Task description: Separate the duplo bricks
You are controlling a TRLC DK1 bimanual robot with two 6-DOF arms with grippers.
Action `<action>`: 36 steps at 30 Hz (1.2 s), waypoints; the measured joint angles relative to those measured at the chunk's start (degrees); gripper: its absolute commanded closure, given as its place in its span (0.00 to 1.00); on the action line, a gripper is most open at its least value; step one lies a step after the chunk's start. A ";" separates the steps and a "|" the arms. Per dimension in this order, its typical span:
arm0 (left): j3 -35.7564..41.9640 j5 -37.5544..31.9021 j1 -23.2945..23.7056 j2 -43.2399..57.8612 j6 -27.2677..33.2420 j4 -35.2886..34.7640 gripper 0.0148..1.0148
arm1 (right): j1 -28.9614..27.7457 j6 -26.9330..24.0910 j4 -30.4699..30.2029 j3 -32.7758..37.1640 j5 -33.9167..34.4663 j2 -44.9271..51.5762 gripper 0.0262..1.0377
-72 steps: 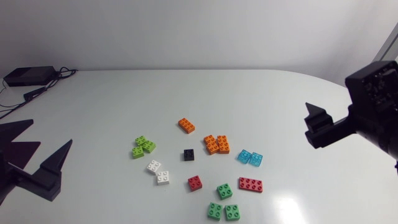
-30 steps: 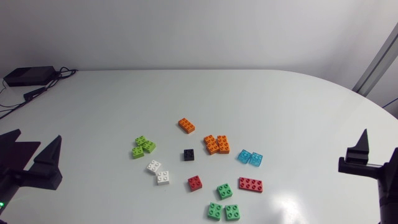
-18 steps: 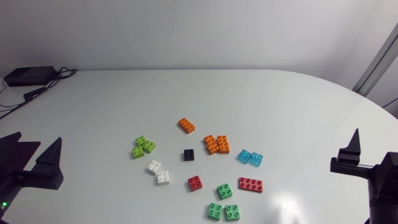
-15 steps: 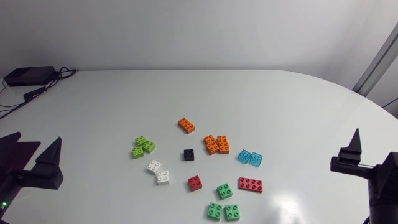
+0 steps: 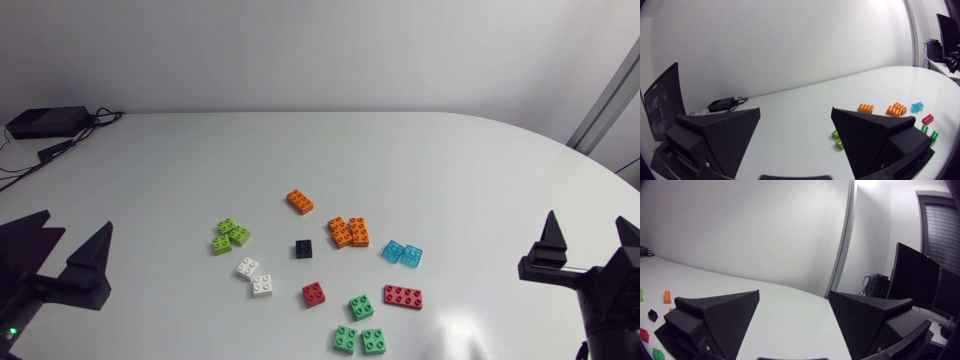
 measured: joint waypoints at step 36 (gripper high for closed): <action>-1.73 -2.56 -4.22 0.00 -5.92 5.05 0.03 | -15.32 -1.99 -5.20 0.00 -33.16 0.00 0.04</action>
